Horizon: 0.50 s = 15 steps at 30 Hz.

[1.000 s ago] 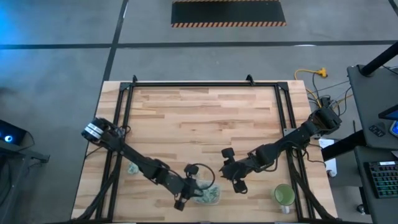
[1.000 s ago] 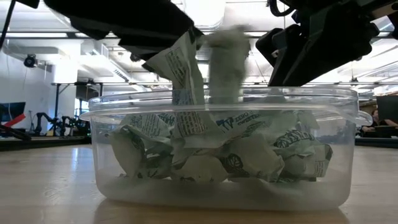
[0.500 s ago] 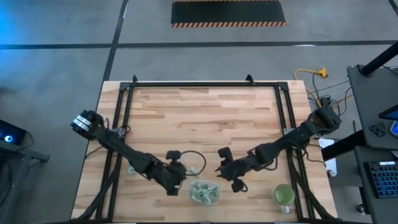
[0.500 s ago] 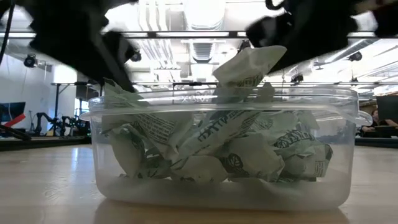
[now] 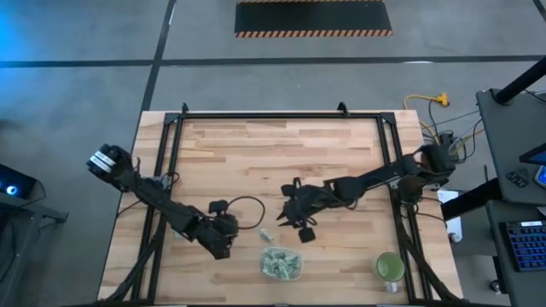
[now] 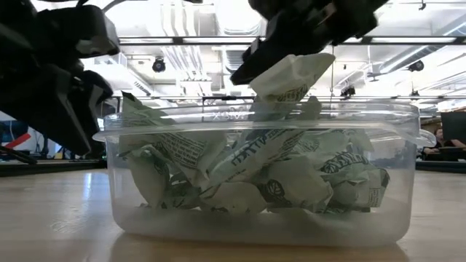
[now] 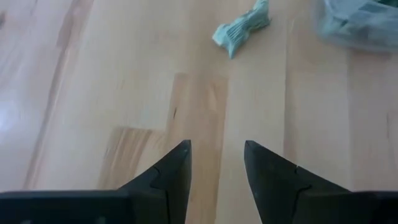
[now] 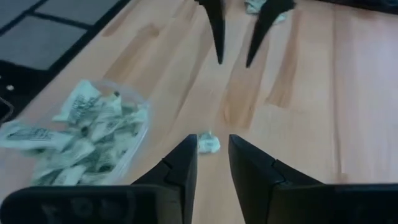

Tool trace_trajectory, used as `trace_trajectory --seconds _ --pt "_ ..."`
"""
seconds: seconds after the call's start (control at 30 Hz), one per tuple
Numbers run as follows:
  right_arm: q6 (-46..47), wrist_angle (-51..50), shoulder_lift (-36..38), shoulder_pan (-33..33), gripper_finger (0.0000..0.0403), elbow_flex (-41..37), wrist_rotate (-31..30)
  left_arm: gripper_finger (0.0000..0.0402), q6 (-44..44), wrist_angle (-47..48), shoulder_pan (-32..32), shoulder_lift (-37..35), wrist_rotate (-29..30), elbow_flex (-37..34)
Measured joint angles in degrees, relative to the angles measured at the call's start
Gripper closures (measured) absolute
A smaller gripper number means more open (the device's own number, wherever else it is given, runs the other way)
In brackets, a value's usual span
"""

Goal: Pick and place Stevia / Truvia into bins
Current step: Put the stevia packet into the transparent container

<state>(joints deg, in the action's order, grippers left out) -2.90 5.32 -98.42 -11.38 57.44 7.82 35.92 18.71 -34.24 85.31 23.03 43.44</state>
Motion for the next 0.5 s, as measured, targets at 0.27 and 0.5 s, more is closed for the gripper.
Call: trace_trajectory --seconds 0.27,0.5 --pt "-5.84 -9.74 -9.91 1.05 0.0309 10.91 0.57 0.0270 2.74 0.13 0.00 -4.88 0.47 -4.22" --pt "-6.41 -11.04 -16.92 3.01 0.0302 18.12 8.90 0.0270 2.77 -0.31 0.00 -8.42 2.68 -6.95"
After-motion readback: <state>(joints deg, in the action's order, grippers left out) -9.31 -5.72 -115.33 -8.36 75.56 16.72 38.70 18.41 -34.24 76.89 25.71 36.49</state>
